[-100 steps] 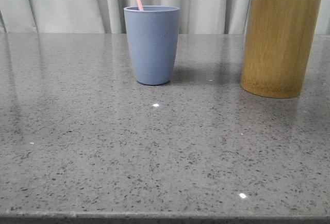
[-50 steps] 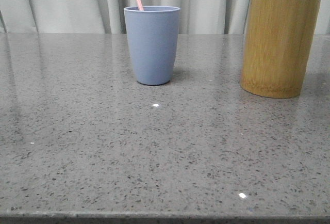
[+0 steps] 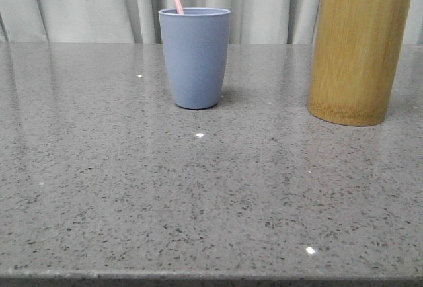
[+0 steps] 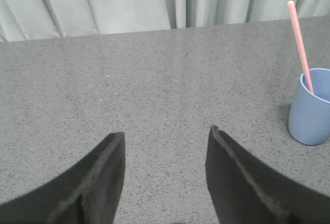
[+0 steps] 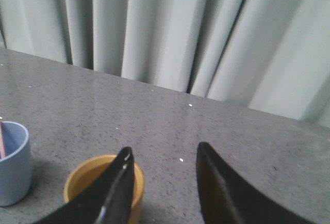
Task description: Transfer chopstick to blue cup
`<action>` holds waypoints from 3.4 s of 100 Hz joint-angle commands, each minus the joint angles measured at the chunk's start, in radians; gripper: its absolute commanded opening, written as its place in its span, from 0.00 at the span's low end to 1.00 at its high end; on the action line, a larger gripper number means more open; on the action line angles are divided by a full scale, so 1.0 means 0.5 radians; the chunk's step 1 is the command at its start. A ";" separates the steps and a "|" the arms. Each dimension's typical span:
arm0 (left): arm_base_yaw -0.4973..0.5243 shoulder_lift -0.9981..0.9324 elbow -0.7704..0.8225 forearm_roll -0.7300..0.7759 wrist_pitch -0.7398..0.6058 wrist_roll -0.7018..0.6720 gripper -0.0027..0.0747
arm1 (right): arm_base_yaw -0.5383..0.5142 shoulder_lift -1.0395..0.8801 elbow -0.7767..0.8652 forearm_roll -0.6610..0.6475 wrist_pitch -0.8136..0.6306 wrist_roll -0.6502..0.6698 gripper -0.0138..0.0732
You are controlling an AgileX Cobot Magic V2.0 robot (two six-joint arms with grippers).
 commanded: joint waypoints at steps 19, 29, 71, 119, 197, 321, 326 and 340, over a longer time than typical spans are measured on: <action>-0.009 -0.236 0.126 0.068 -0.126 -0.033 0.38 | -0.130 -0.350 0.150 -0.070 0.030 -0.008 0.42; -0.009 -0.341 0.191 0.050 -0.122 -0.033 0.24 | -0.132 -0.478 0.227 -0.070 0.080 -0.003 0.30; -0.009 -0.704 0.413 0.012 -0.073 -0.033 0.01 | -0.132 -0.965 0.493 -0.070 0.270 0.041 0.09; -0.009 -0.723 0.428 -0.002 -0.073 -0.033 0.01 | -0.132 -1.024 0.513 -0.068 0.284 0.041 0.09; 0.082 -0.751 0.525 -0.055 -0.152 -0.033 0.01 | -0.132 -1.024 0.513 -0.068 0.284 0.041 0.09; 1.014 -1.201 1.836 -0.923 -1.585 0.921 0.01 | -0.132 -1.022 0.513 -0.068 0.286 0.041 0.09; 1.014 -1.201 1.836 -0.923 -1.585 0.921 0.01 | -0.132 -1.022 0.513 -0.068 0.286 0.041 0.09; 1.014 -1.201 1.836 -0.923 -1.585 0.921 0.01 | -0.132 -1.022 0.513 -0.068 0.286 0.041 0.09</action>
